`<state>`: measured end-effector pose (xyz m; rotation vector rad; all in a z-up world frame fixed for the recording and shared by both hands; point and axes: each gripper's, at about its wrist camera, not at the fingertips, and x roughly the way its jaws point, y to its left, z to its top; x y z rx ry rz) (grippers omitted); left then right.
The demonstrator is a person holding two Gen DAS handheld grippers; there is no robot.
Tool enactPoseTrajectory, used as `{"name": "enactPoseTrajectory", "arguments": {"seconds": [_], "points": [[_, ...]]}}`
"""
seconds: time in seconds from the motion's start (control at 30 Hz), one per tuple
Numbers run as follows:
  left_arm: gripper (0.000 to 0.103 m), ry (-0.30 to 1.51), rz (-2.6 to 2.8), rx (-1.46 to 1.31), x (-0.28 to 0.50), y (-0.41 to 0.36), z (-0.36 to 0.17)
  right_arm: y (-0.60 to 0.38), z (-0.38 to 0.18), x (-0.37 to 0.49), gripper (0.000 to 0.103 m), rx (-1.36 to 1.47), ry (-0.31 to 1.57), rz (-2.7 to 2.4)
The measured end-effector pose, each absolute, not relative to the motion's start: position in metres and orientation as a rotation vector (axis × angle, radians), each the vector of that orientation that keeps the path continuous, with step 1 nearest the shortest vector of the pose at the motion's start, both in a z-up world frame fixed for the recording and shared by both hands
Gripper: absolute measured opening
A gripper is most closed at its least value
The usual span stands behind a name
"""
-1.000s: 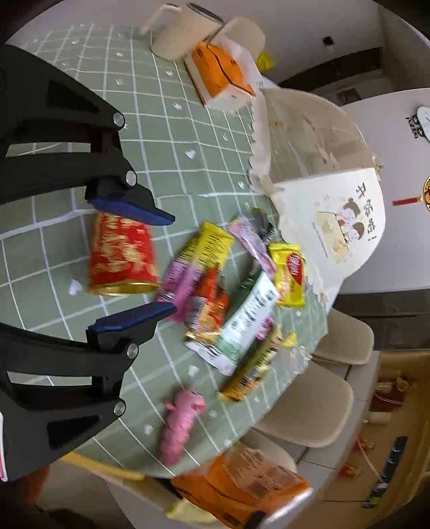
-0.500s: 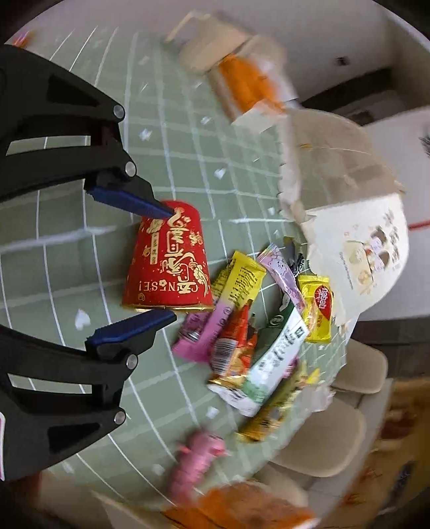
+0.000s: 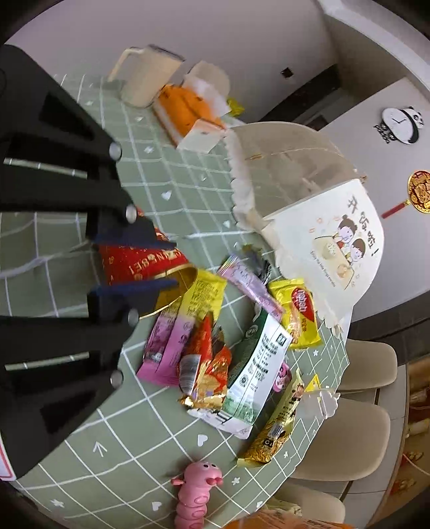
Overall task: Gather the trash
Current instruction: 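Grasp the red paper cup with the left gripper while the right gripper holds the orange bag, then carry both items to the yellow-lined bin and release the cup from the left gripper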
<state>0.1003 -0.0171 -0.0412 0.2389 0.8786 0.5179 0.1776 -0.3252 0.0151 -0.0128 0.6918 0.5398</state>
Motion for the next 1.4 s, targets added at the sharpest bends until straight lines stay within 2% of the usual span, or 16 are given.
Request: {"name": "enactPoseTrajectory", "arguments": {"seconds": [0.1,0.17,0.2,0.37,0.4,0.43,0.47,0.53,0.8,1.13,1.27,1.4], "points": [[0.016,0.866,0.535,0.187,0.09,0.006,-0.027,-0.33,0.017,0.179,0.019,0.003,0.689,0.538],[0.025,0.85,0.544,0.123,0.082,0.025,-0.019,-0.33,0.017,0.18,0.019,0.007,0.689,0.54],[0.035,0.843,0.553,0.105,0.079,0.031,-0.018,-0.33,0.017,0.18,0.019,0.007,0.689,0.541],[0.037,0.886,0.605,-0.044,0.068,0.069,-0.027,-0.324,0.016,0.183,0.019,0.005,0.691,0.559],[0.037,0.914,0.608,-0.092,0.067,0.076,-0.034,-0.323,0.015,0.183,0.019,0.002,0.692,0.563],[0.021,0.932,0.612,-0.121,0.066,0.079,-0.038,-0.321,0.015,0.182,0.019,-0.004,0.693,0.568],[0.01,0.942,0.616,-0.156,0.064,0.083,-0.042,-0.32,0.015,0.181,0.019,-0.012,0.693,0.571],[0.005,0.922,0.604,-0.198,0.057,0.082,-0.039,-0.318,0.015,0.178,0.019,-0.033,0.689,0.572],[0.004,0.765,0.42,-0.173,0.072,0.031,0.021,-0.333,0.025,0.183,0.019,-0.006,0.66,0.555],[0.004,0.604,0.046,-0.078,0.173,-0.09,0.097,-0.407,0.076,0.208,0.019,0.001,0.54,0.412],[0.004,0.6,-0.141,-0.1,0.223,-0.147,0.103,-0.444,0.09,0.219,0.019,-0.022,0.51,0.306],[0.004,0.641,-0.312,-0.089,0.269,-0.215,0.085,-0.479,0.091,0.228,0.019,-0.035,0.517,0.201]]}}
